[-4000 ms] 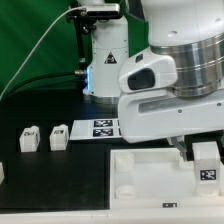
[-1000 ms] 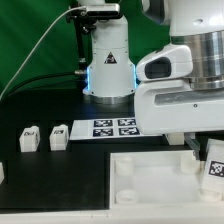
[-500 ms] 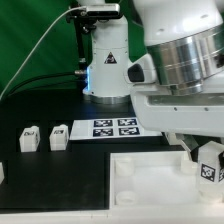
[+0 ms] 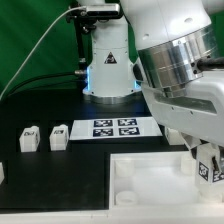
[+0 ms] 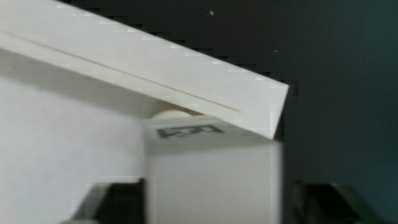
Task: Assemble one leg
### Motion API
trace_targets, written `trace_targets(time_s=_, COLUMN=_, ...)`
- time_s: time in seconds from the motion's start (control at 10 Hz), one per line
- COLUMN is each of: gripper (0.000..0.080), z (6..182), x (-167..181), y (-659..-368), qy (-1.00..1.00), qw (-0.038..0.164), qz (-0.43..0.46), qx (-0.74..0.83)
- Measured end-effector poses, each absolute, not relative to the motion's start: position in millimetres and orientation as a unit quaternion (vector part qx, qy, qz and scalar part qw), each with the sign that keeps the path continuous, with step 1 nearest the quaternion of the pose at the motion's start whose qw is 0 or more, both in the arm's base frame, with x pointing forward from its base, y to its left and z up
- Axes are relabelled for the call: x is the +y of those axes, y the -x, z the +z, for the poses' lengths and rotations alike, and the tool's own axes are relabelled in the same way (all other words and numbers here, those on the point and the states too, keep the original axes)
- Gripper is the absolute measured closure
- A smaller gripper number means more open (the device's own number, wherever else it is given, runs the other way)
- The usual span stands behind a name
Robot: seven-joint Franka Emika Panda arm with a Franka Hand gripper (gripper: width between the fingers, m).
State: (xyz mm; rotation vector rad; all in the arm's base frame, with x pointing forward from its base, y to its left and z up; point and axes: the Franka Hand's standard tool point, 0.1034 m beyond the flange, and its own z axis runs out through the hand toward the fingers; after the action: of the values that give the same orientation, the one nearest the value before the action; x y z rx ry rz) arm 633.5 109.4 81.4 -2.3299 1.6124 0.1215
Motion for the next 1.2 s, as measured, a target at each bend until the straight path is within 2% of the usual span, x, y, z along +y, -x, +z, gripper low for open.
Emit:
trace_targets(time_s=0.1, gripper=0.0234, z=81.5, x=109.9, y=-633.4, qy=0.816, qw=0.152, qz=0.041, qx=0.557)
trace_targets(time_s=0.2, gripper=0.0234, z=83.4, x=112.4, y=-633.3, qy=0.875, qw=0.14, qz=0.025, qx=0.463)
trace_targets(time_s=0.3, gripper=0.0176, z=87.6, x=120.9, y=-634.3, qy=0.915, qw=0.124, qz=0.008, qx=0.384)
trace_targets(time_s=0.4, gripper=0.0155, z=88.7, x=130.0, y=-632.7, qy=0.937, qw=0.113, qz=-0.002, qx=0.331)
trace_targets(time_s=0.7, gripper=0.0151, z=86.8, x=127.7, y=-632.6, qy=0.973, qw=0.112, qz=-0.017, qx=0.2)
trace_targets(time_s=0.9, gripper=0.0151, z=88.4, x=115.0, y=-638.4, qy=0.995, qw=0.088, qz=-0.035, qx=0.038)
trace_targets(time_s=1.2, gripper=0.0151, z=85.0, x=104.1, y=-641.9, qy=0.993, qw=0.079, qz=-0.052, qx=-0.066)
